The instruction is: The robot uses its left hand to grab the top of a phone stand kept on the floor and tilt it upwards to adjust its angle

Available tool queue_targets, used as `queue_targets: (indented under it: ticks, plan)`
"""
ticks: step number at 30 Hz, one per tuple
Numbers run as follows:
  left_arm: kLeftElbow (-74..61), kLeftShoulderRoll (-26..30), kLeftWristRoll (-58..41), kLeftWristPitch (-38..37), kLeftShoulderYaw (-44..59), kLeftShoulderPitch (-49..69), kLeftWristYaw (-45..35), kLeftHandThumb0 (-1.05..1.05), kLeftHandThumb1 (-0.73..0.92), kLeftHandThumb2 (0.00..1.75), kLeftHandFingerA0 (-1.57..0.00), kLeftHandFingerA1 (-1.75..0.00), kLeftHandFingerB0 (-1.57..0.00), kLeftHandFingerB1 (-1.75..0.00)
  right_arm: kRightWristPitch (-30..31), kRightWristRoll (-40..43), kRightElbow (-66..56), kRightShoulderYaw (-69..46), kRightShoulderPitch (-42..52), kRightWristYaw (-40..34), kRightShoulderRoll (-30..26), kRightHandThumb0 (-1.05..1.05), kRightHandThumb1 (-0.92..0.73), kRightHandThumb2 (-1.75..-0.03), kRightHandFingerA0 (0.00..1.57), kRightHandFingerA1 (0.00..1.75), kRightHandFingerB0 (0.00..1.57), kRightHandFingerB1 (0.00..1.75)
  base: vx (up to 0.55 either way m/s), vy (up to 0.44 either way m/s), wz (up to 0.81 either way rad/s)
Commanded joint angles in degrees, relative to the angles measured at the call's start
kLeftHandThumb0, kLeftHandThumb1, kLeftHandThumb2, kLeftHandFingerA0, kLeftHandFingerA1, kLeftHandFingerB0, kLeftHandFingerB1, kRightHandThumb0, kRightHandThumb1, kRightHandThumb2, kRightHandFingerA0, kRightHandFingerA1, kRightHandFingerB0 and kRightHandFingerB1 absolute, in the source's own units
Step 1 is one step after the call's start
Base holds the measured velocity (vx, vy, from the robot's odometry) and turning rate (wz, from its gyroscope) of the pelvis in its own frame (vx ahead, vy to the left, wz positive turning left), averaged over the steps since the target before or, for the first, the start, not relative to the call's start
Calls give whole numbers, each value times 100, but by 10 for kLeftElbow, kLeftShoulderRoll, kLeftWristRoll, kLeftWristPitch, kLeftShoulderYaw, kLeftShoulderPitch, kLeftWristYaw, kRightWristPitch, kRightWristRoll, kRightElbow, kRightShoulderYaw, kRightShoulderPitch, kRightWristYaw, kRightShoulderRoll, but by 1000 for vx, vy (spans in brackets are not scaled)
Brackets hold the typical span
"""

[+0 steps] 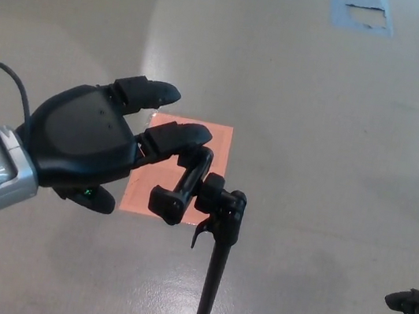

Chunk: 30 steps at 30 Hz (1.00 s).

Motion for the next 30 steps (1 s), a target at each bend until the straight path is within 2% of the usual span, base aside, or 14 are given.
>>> queue_targets:
  ticks: [1,5,6,7,8,14,15,17,18,19,26,27,29,30]
  plan:
    - [2,7,8,-13,-8,11,-5,-75,47,81,-11,-20,0,-11,6,1,2,0,-3,6,-10,-29,-56,-108,9,52,8,50,0,0,0]
    - [-4,8,27,-9,-16,22,2,-74,50,55,-12,-25,0,-26,7,-1,1,2,-4,5,-10,-29,-55,-107,10,52,9,50,0,0,0]
    - [-8,8,29,-6,-17,26,-2,-75,49,56,-12,-25,0,-25,7,-2,1,3,-5,5,-10,-55,-80,-64,24,36,23,31,0,0,0]
    - [-9,8,29,-5,-17,27,-2,-75,49,56,-12,-25,0,-25,7,-2,2,4,-5,4,-10,-55,-80,-64,24,36,23,31,0,0,0]
    - [-15,7,26,-1,-18,32,-15,-73,50,56,-10,-25,0,-26,8,-2,2,3,-5,5,-10,-29,-56,-108,9,51,8,49,0,0,0]
    - [-20,6,40,0,-26,39,-8,-73,50,56,-11,-25,-1,-26,6,0,2,2,-8,6,-9,-29,-56,-108,10,52,9,50,0,0,0]
    - [-15,6,44,-5,-30,39,-2,-73,50,56,-12,-26,0,-25,6,2,2,0,-9,7,-9,-54,-80,-64,24,36,23,32,0,0,0]
    - [-13,6,46,-6,-33,40,0,-74,51,56,-11,-25,0,-25,7,2,3,0,-11,7,-9,-55,-80,-64,24,36,23,31,0,0,0]
    - [-14,6,49,-4,-36,41,-2,-74,51,56,-11,-25,0,-25,8,2,3,0,-11,7,-9,-55,-80,-64,24,36,23,31,0,0,0]
    - [-13,6,48,-4,-37,43,-3,-74,52,56,-11,-25,0,-25,9,2,4,0,-12,8,-9,-29,-56,-108,9,52,8,49,0,0,0]
    - [-15,5,59,1,-49,60,-1,-74,46,82,-10,-25,0,-13,8,0,5,1,-13,7,-10,-29,-56,-108,9,52,8,50,0,0,0]
    - [-15,5,61,2,-50,61,0,-75,46,83,-10,-25,0,-12,8,0,5,1,-13,7,-10,-54,-80,-64,24,36,23,32,0,0,0]
    - [-16,6,62,3,-50,63,1,-75,46,83,-10,-25,0,-12,8,0,5,1,-14,8,-10,-54,-80,-64,24,36,23,32,0,0,0]
    - [-16,7,62,3,-50,64,-1,-78,49,83,-12,-22,-2,-10,11,0,4,1,-14,9,-10,-29,-56,-108,9,52,8,50,0,0,0]
